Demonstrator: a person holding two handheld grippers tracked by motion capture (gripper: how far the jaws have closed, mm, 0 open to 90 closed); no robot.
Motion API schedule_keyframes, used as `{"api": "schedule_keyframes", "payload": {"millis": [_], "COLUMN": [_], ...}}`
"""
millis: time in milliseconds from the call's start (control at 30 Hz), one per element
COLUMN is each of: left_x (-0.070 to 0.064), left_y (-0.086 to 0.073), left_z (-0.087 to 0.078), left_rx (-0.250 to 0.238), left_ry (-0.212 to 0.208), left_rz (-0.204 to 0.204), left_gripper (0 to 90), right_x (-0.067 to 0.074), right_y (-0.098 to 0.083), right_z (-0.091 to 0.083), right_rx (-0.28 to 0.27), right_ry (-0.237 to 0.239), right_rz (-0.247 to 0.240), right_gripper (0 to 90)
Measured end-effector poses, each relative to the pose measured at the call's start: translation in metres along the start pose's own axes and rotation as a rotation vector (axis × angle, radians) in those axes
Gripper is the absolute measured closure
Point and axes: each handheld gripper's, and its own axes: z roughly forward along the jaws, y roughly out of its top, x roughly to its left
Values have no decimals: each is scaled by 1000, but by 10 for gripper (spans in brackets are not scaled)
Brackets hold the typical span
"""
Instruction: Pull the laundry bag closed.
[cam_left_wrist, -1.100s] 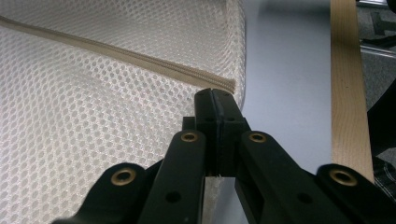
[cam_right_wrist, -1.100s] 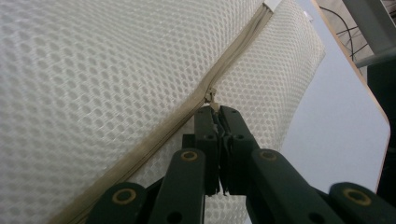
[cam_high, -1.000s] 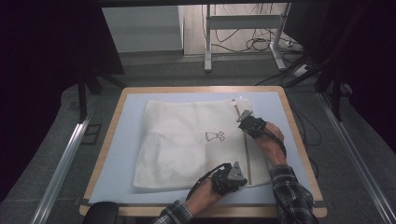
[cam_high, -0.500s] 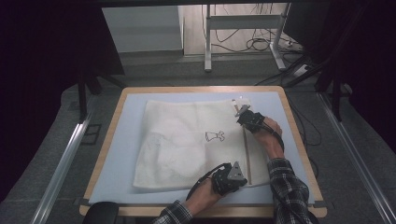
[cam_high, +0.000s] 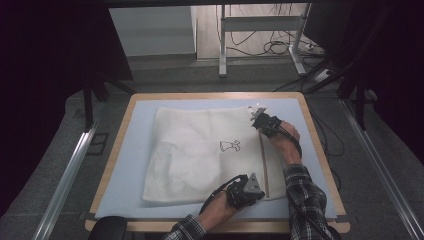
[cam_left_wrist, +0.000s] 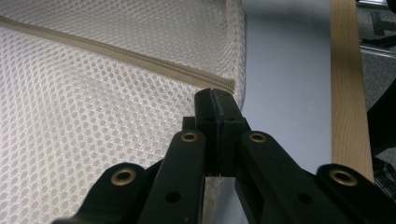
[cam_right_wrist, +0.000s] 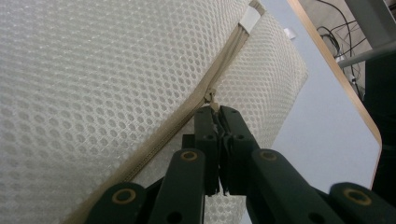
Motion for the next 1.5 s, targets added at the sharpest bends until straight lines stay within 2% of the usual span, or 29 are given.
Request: {"api": "schedule_keyframes", "payload": {"millis": [300, 500, 633, 767, 1100, 1300, 1333, 1500], "left_x": [0, 1, 1, 1, 0, 0, 0, 0], "left_y": [0, 0, 0, 0, 0, 0, 0, 0], "left_z": [0, 0, 0, 0, 0, 0, 0, 0], "left_rx": [-1, -4, -4, -4, -4, -4, -3, -3], "left_ry": [-1, -5, -7, -5, -5, -4, -4, -3], "left_rz": [-1, -9, -10, -9, -9, -9, -9, -7], "left_gripper": [900, 900, 900, 900, 900, 900, 900, 900], "right_x": [-3, -7, -8, -10, -14, -16, -18, -19], "right_y": [5, 8, 11, 14, 21, 23, 24, 25], "right_z": [7, 12, 14, 18, 26, 30, 31, 33], "right_rx": [3, -1, 5, 0, 8, 5, 0, 2], "right_ry": [-1, -6, -6, -12, -25, -23, -27, -27], "right_rz": [17, 10, 25, 8, 6, 28, 17, 30], "right_gripper": [858, 859, 858, 859, 858, 858, 858, 857]}}
